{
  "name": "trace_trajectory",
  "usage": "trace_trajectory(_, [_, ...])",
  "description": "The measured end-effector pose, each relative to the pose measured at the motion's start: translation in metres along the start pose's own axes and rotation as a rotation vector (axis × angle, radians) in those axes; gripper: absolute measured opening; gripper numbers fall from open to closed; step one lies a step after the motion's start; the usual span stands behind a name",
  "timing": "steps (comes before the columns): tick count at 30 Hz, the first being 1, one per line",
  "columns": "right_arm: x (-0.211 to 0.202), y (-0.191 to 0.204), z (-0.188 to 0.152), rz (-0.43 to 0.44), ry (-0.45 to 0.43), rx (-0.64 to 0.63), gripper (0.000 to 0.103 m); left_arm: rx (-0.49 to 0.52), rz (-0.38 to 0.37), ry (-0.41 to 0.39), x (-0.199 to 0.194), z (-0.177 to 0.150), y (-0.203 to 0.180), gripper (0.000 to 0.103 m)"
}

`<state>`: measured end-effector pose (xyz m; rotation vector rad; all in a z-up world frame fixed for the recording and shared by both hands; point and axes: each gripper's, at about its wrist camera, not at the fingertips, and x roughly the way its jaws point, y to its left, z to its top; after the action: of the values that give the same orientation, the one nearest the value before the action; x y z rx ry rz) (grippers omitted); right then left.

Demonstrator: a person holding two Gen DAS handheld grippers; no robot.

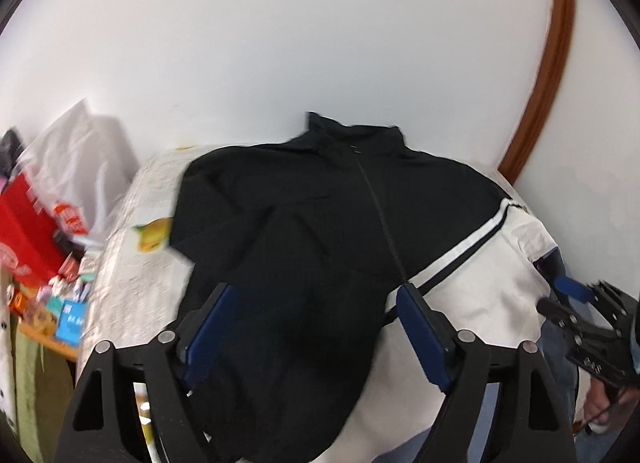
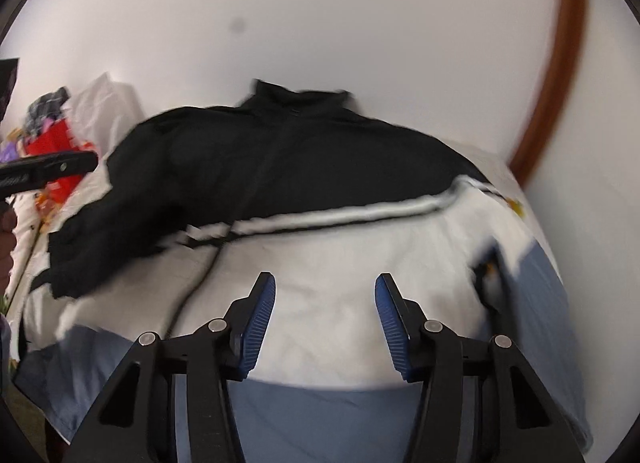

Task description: Fold large clothes

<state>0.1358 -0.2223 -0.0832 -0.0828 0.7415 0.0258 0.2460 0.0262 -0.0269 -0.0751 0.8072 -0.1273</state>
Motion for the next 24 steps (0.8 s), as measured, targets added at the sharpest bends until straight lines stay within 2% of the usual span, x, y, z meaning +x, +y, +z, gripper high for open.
trace_trajectory(3, [0.006,0.026,0.019,0.058,-0.028,-0.045,0.053,-0.03,0.043,0.004,-0.009,-0.015,0.028,0.084])
trace_trajectory(6, [0.018,0.055,0.038,0.15,-0.03,-0.064,0.062,-0.068,0.09,0.037,-0.009,-0.04,0.06,0.084])
trace_trajectory(7, [0.023,0.066,0.043,0.187,-0.033,-0.071,0.066,-0.08,0.096,0.051,-0.009,-0.047,0.068,0.084])
trace_trajectory(12, [0.067,0.114,0.062,0.301,0.003,-0.122,0.067,-0.139,0.09,0.114,-0.002,-0.088,0.108,0.084])
trace_trajectory(17, [0.133,0.136,0.08,0.345,0.087,-0.105,0.067,-0.169,0.026,0.135,0.006,-0.115,0.128,0.084])
trace_trajectory(20, [0.163,0.139,0.09,0.433,0.121,-0.051,0.067,-0.186,-0.059,0.128,0.01,-0.123,0.133,0.084])
trace_trajectory(24, [0.196,0.143,0.1,0.56,0.196,0.021,0.067,-0.21,-0.134,0.12,0.016,-0.127,0.133,0.084])
